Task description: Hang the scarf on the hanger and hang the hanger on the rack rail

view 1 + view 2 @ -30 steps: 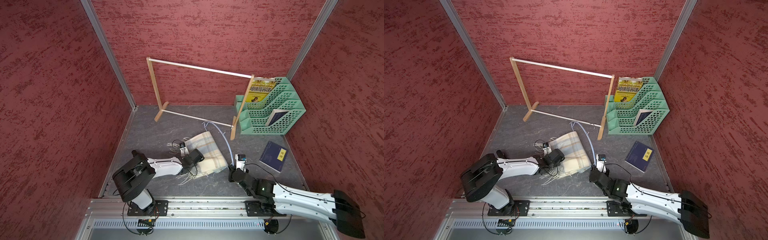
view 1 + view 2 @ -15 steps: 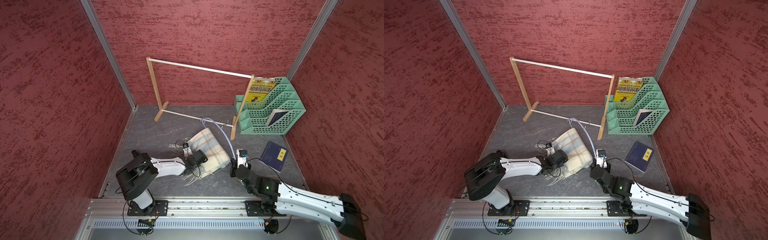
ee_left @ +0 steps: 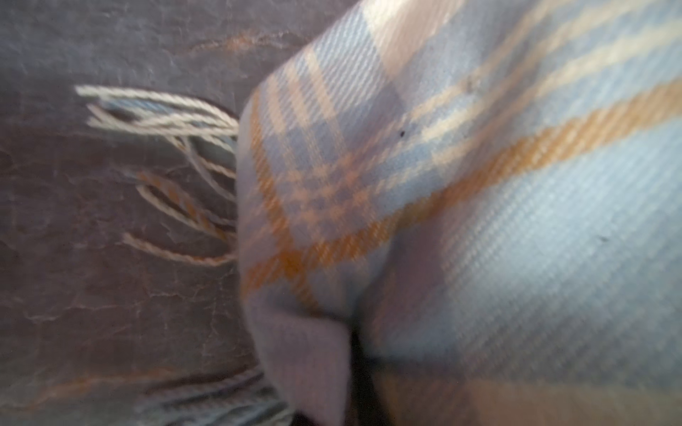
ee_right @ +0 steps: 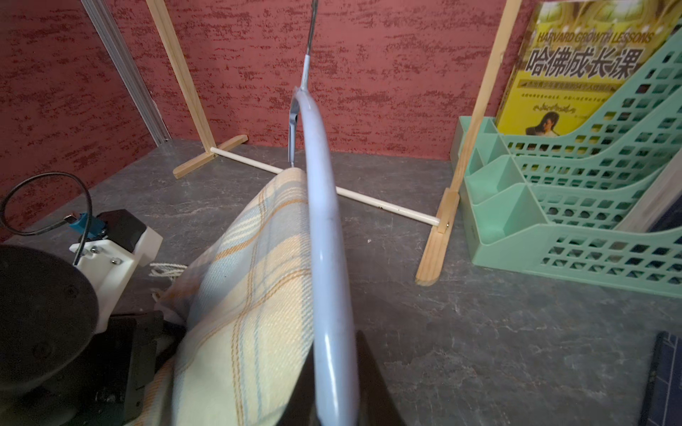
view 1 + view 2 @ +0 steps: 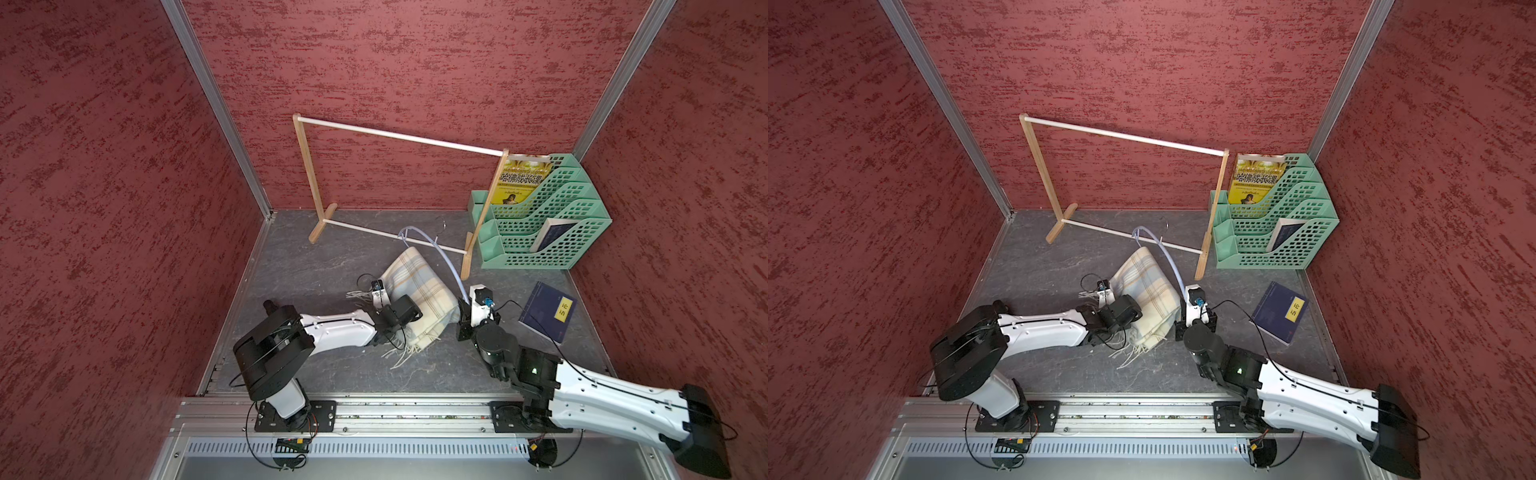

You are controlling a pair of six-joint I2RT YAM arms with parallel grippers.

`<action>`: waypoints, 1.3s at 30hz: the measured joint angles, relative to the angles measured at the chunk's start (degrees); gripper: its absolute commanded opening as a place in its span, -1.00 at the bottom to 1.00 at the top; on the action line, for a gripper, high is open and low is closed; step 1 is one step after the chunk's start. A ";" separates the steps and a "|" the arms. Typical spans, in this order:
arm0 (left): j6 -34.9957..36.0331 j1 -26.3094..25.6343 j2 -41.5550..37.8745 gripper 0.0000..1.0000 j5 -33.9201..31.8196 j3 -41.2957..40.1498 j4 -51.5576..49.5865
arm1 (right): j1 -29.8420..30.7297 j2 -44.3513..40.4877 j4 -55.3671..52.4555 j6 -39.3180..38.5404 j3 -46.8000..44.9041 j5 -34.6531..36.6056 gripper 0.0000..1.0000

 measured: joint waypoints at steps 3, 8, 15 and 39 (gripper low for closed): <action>1.77 0.09 0.00 -1.00 -1.36 2.45 -1.05 | -0.57 2.01 4.46 -3.39 1.25 0.74 -1.00; 4.68 0.17 0.00 -0.87 -2.78 6.78 -1.79 | -1.84 5.09 11.32 -7.41 3.04 1.77 -1.00; 6.60 -0.24 0.00 -1.00 -3.04 8.13 -0.76 | -3.23 6.27 16.09 -10.49 3.32 1.90 -1.00; 7.98 -0.24 7.50 -0.44 -1.73 10.60 6.38 | -4.42 6.86 17.84 -12.46 3.54 1.16 -1.00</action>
